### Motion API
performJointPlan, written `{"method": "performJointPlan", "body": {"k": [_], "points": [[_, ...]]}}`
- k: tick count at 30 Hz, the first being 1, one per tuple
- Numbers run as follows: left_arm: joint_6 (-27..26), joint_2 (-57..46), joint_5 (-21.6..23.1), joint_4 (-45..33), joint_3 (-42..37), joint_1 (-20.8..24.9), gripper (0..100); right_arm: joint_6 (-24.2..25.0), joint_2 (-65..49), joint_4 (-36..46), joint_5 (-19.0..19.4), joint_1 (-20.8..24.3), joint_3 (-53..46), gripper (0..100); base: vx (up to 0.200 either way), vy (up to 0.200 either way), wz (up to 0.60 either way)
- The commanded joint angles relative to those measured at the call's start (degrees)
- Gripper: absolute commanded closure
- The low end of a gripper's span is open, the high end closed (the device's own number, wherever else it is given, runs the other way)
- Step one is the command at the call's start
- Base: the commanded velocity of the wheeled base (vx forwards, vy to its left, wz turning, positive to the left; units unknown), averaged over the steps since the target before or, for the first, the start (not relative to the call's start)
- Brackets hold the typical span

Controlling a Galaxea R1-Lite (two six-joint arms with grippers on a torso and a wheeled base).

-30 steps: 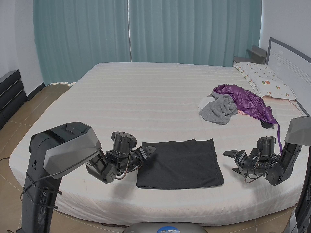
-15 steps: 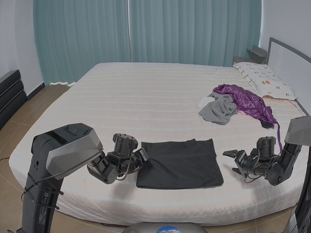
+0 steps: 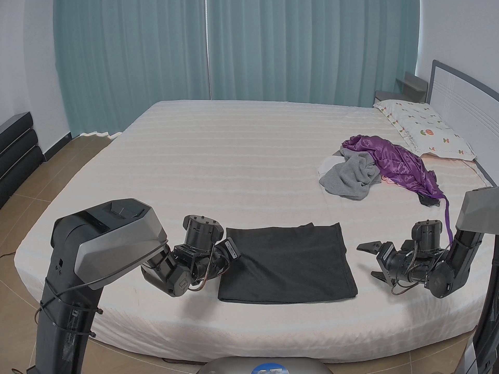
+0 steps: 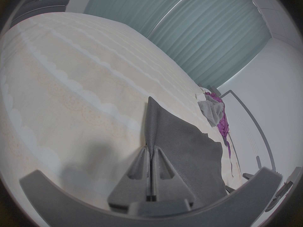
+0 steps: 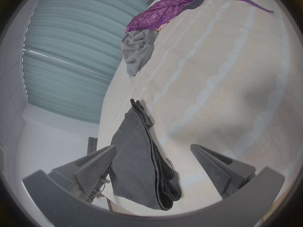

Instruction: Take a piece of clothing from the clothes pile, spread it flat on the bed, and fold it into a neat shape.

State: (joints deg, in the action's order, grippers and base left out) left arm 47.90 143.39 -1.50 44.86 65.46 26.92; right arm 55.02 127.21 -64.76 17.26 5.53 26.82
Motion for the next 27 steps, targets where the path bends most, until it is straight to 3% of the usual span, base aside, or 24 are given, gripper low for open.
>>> {"method": "performJointPlan", "body": {"k": [1,9,27], "points": [[0.1,-0.1,-0.1,0.1,0.0,0.0,100,0.0,0.6,0.0,0.0,0.0,0.1,0,0.000,0.000,0.00],[1.5,-0.3,0.0,0.1,-0.4,0.0,100,0.0,0.6,0.0,0.1,0.0,0.0,0,0.000,0.000,0.00],[4.4,-1.4,0.0,0.1,-0.9,-0.5,100,0.1,0.9,0.0,0.1,-0.6,0.4,0,0.000,0.200,0.00]]}}
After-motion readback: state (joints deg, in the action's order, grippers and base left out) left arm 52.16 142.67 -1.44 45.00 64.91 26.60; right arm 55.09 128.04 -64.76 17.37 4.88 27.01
